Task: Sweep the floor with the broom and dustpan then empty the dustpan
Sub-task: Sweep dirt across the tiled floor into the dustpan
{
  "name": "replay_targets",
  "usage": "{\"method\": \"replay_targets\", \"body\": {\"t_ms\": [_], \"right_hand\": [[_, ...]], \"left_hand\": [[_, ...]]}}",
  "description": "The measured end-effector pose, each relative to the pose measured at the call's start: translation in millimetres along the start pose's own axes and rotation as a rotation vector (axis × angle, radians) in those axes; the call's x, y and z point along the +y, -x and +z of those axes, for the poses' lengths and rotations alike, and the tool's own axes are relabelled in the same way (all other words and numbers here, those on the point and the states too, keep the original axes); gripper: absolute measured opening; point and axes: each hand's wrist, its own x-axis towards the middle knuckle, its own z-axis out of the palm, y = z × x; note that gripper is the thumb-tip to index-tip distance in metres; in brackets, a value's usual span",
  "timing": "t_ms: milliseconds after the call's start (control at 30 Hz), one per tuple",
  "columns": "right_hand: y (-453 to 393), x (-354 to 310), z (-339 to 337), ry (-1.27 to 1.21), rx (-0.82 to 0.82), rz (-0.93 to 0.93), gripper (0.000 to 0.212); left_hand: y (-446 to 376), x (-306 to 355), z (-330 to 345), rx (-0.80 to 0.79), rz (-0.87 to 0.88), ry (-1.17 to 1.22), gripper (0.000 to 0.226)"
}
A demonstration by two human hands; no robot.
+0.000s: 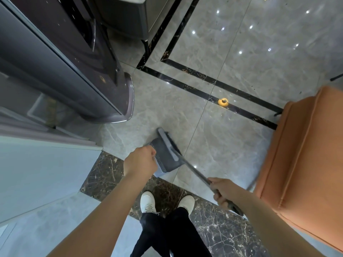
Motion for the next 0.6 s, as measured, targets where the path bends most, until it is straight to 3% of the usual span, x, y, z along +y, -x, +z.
{"method": "replay_targets", "body": {"t_ms": [267, 467, 600], "right_hand": [[28, 5, -30, -0.379, -0.086, 0.043, 0.033], [15, -26, -32, -0.251, 0.159, -0.057, 0.042], [1, -54, -13, -0.242, 0.238, -0.079, 0.039]], "left_hand": [[8, -6, -2, -0.007, 0.000, 0.005, 0.020], [26, -36, -11, -0.013, -0.053, 0.132, 0.017], [32, -78, -28, 0.044, -0.165, 0.239, 0.019]]}}
